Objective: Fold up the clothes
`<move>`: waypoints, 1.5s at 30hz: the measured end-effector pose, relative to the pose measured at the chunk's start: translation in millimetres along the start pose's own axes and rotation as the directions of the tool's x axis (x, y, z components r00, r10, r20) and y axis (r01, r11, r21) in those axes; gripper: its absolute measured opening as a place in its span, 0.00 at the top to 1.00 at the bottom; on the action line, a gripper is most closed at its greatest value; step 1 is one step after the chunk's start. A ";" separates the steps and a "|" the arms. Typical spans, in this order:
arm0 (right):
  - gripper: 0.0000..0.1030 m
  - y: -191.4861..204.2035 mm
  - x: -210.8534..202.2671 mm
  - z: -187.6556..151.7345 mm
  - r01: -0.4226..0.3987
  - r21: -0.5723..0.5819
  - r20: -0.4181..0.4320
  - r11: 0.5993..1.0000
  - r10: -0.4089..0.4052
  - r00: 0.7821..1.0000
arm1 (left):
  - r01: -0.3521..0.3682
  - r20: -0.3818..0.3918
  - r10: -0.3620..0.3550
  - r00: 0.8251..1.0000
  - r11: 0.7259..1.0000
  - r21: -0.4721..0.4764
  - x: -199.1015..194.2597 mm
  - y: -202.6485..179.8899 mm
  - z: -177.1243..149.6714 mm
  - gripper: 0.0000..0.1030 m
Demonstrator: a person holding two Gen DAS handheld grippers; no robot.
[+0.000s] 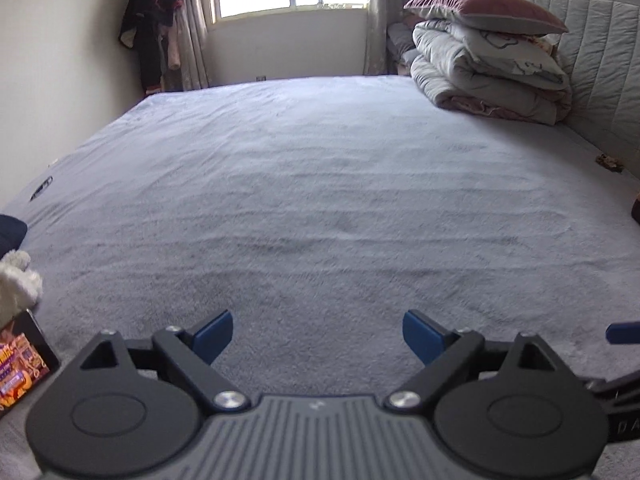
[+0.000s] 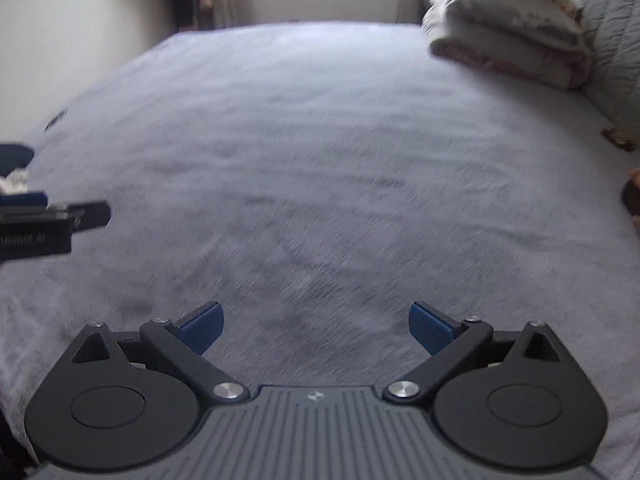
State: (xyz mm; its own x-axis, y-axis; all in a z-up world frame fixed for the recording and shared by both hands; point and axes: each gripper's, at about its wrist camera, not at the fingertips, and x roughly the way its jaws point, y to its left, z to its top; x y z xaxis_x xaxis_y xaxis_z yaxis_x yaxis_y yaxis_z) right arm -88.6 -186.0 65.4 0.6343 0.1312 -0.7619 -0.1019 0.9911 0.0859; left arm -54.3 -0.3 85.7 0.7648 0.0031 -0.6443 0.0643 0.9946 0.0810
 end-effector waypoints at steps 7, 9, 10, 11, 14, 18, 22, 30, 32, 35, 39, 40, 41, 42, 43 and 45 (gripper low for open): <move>0.01 17.4 46.0 0.8 -0.011 0.018 -0.148 1.000 0.013 0.989 | -0.017 -0.089 0.020 0.996 0.999 0.037 40.4 8.1 -9.2 0.10; 0.01 19.1 57.3 6.3 -0.003 -0.003 -0.159 1.000 0.002 0.987 | -0.020 -0.106 0.022 0.994 0.999 0.028 52.6 9.8 -8.4 0.10; 0.01 19.1 61.5 8.1 0.004 -0.005 -0.151 1.000 -0.005 0.989 | -0.020 -0.112 0.023 0.993 0.999 0.024 58.1 10.3 -8.1 0.10; 0.01 18.7 64.6 9.3 0.014 -0.001 -0.132 1.000 -0.014 0.991 | -0.019 -0.115 0.022 0.993 1.000 0.023 62.5 10.4 -8.0 0.10; 0.00 17.3 74.0 12.8 0.041 0.012 -0.078 0.999 -0.040 0.996 | -0.016 -0.122 0.018 0.992 1.000 0.018 75.8 10.8 -7.7 0.10; 0.00 15.4 86.5 17.4 0.077 0.032 -0.005 0.997 -0.077 0.997 | -0.015 -0.139 0.017 0.990 1.000 0.015 93.3 9.0 -6.9 0.09; 0.00 14.3 98.4 21.5 0.111 0.055 0.065 0.992 -0.114 0.991 | -0.006 -0.126 0.008 0.992 1.000 0.014 100.3 9.5 -4.1 0.06; 0.00 21.3 107.8 15.1 0.164 0.086 0.166 0.983 -0.177 0.970 | 0.021 -0.088 -0.022 0.996 1.000 -0.020 111.2 16.3 -11.2 0.00; 0.00 21.5 108.3 15.2 0.166 0.090 0.169 0.982 -0.180 0.969 | 0.027 -0.068 -0.029 0.997 0.999 -0.026 112.5 16.5 -13.3 0.00; 0.00 22.5 108.4 14.4 0.170 0.099 0.172 0.980 -0.185 0.967 | 0.034 -0.045 -0.035 0.998 0.999 -0.039 113.1 17.4 -16.0 0.00; 0.00 23.9 108.3 13.0 0.175 0.111 0.178 0.978 -0.193 0.965 | 0.043 -0.014 -0.044 0.999 0.998 -0.055 113.7 18.6 -19.6 0.00; 0.00 24.5 108.2 12.3 0.178 0.115 0.180 0.977 -0.197 0.964 | 0.045 -0.006 -0.046 0.999 0.997 -0.059 113.9 18.9 -20.5 0.00; 0.00 25.9 107.8 11.0 0.183 0.120 0.182 0.976 -0.203 0.962 | 0.048 0.002 -0.048 0.999 0.997 -0.063 114.1 19.2 -21.4 0.00; 0.00 27.7 107.6 9.7 0.191 0.123 0.185 0.974 -0.211 0.960 | 0.050 0.010 -0.050 0.999 0.996 -0.067 114.2 19.5 -22.2 0.00; 0.00 29.4 107.6 8.6 0.199 0.126 0.188 0.972 -0.220 0.957 | 0.053 0.018 -0.052 0.999 0.996 -0.071 114.4 19.8 -23.1 0.00; 0.00 33.0 107.2 6.6 0.215 0.131 0.191 0.968 -0.237 0.952 | 0.058 0.034 -0.055 0.998 0.995 -0.079 114.7 20.3 -24.9 0.00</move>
State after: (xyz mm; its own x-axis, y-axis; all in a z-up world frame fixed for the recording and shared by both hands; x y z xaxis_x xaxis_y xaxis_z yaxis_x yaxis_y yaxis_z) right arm -18.9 -139.0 -9.1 0.7750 -0.1058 -0.6231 0.1380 0.9904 0.0036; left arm 18.8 22.8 -5.6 0.7811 -0.0556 -0.6219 0.0579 0.9982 -0.0165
